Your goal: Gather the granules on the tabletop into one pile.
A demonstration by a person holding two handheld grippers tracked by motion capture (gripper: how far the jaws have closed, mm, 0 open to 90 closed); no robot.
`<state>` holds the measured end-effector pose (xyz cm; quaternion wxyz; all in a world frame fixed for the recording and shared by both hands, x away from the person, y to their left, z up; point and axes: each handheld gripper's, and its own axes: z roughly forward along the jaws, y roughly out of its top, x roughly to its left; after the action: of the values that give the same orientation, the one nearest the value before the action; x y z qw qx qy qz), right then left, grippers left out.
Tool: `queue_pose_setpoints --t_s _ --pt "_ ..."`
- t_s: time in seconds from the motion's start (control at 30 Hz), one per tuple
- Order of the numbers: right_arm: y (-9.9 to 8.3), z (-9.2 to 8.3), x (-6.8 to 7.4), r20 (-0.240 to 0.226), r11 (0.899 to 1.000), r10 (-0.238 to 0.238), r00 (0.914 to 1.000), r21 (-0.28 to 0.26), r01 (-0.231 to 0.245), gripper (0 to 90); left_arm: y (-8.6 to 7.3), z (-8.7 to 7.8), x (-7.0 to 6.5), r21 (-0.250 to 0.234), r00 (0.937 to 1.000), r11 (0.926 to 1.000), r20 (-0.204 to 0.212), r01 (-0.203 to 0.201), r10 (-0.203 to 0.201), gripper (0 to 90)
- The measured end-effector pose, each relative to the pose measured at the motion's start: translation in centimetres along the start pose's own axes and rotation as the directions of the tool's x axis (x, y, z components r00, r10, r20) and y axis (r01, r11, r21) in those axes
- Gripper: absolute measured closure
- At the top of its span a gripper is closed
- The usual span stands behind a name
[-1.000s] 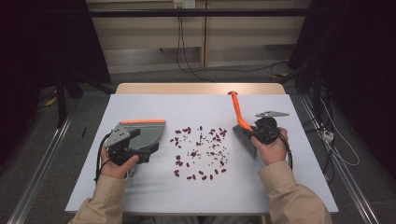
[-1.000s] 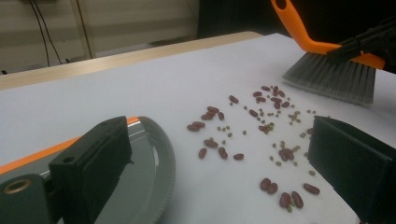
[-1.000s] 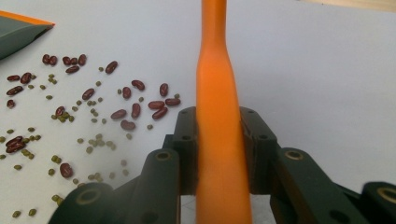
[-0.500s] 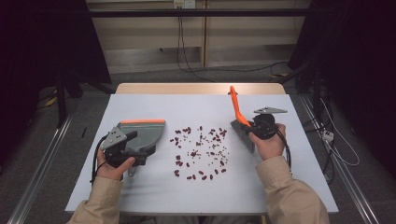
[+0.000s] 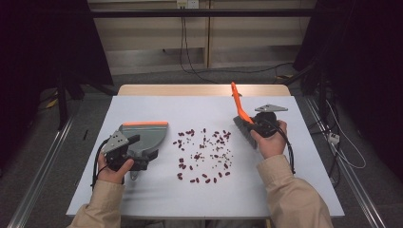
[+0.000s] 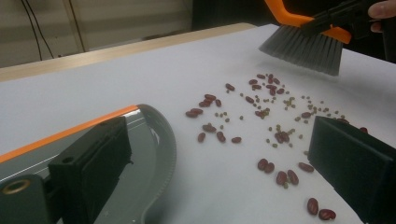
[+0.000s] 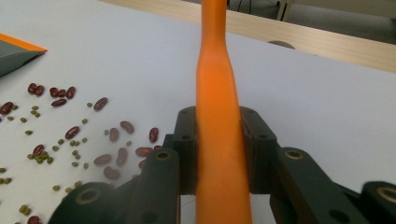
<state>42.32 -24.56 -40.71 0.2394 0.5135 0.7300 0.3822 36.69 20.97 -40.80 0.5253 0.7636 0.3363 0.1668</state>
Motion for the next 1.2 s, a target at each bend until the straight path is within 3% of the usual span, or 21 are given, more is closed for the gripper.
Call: queue_pose_setpoints --t_s 0.2,0.53,0.6,0.77,0.87,1.03,1.2 --pt "0.2 1.1 0.1 0.005 1.000 -0.025 0.9997 -0.010 0.025 71.4 -0.1 -0.1 0.0 0.001 1.0000 1.0000 0.001 0.007 -0.007 5.6" --pt "0.8 3.7 0.3 0.049 0.992 -0.125 0.9910 -0.003 0.125 71.4 -0.1 -0.1 0.4 -0.004 0.9999 0.9999 0.002 0.016 -0.016 5.6" --pt "0.9 4.1 0.4 0.063 0.986 -0.166 0.9841 0.011 0.166 71.4 -0.2 -0.1 0.4 -0.003 0.9999 0.9999 0.003 0.016 -0.016 5.6" --pt "1.0 4.8 1.6 0.034 0.967 -0.256 0.9661 0.028 0.255 71.4 -0.2 -0.2 0.5 -0.004 0.9998 0.9998 0.001 0.020 -0.020 5.6" --pt "0.9 4.9 2.7 0.013 0.944 -0.328 0.9447 0.044 0.327 71.4 -0.2 -0.3 0.6 -0.006 0.9998 0.9998 -0.002 0.018 -0.018 5.6" --pt "0.7 4.5 3.5 -0.048 0.933 -0.355 0.9335 0.042 0.357 71.4 -0.2 -0.3 0.5 -0.007 0.9998 0.9998 -0.003 0.017 -0.017 5.6" --pt "0.4 3.9 4.0 -0.121 0.920 -0.385 0.9149 0.029 0.391 71.4 -0.2 -0.2 0.4 -0.004 0.9999 0.9999 0.001 0.014 -0.014 5.6"
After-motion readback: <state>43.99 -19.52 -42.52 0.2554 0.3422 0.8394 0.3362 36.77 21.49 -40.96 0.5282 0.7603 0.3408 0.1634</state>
